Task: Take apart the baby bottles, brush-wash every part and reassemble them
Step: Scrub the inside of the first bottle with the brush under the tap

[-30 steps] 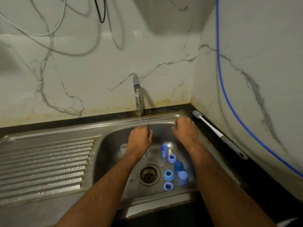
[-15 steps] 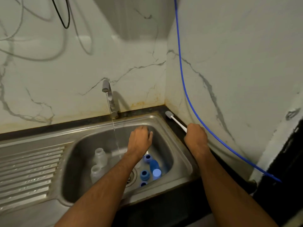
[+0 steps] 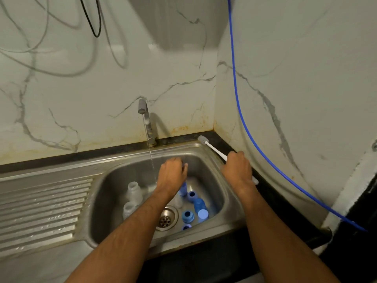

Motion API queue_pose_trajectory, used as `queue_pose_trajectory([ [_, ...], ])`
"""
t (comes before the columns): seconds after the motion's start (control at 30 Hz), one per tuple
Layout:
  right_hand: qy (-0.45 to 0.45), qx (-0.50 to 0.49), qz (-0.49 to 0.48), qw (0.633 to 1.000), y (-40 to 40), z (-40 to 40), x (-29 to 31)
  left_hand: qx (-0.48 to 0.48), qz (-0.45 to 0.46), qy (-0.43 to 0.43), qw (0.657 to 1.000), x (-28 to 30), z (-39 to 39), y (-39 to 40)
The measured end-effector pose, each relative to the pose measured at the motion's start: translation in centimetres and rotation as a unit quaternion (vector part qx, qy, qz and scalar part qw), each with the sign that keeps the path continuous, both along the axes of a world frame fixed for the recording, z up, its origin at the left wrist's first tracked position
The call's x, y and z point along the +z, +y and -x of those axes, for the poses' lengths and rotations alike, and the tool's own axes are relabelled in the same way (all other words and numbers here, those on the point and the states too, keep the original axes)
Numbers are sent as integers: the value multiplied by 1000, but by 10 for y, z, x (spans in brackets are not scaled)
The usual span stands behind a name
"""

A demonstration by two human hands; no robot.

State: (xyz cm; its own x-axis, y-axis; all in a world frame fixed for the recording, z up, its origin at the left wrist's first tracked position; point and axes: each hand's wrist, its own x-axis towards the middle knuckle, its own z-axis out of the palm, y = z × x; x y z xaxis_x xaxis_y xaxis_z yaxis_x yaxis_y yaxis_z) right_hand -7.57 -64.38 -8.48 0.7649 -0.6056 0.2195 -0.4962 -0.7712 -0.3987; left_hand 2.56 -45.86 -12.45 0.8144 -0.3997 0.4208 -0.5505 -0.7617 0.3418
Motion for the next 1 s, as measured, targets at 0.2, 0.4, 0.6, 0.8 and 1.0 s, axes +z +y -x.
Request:
queue_pose_trajectory([
  [0.2, 13, 42, 43, 998, 41, -8, 12, 37, 0, 5, 999, 1, -3, 34],
  [0.4, 8, 79, 44, 996, 71, -19, -1, 79, 12, 16, 997, -2, -10, 82],
  [0.6, 1, 99, 36, 994, 91, -24, 3, 127, 21, 45, 991, -10, -16, 121],
  [0.8, 31, 102, 60, 993, 99, -33, 6, 160, 19, 87, 983, -15, -25, 141],
  [1.0, 52, 117, 82, 988, 107, -37, -2, 191, 41, 142, 970, -22, -39, 150],
])
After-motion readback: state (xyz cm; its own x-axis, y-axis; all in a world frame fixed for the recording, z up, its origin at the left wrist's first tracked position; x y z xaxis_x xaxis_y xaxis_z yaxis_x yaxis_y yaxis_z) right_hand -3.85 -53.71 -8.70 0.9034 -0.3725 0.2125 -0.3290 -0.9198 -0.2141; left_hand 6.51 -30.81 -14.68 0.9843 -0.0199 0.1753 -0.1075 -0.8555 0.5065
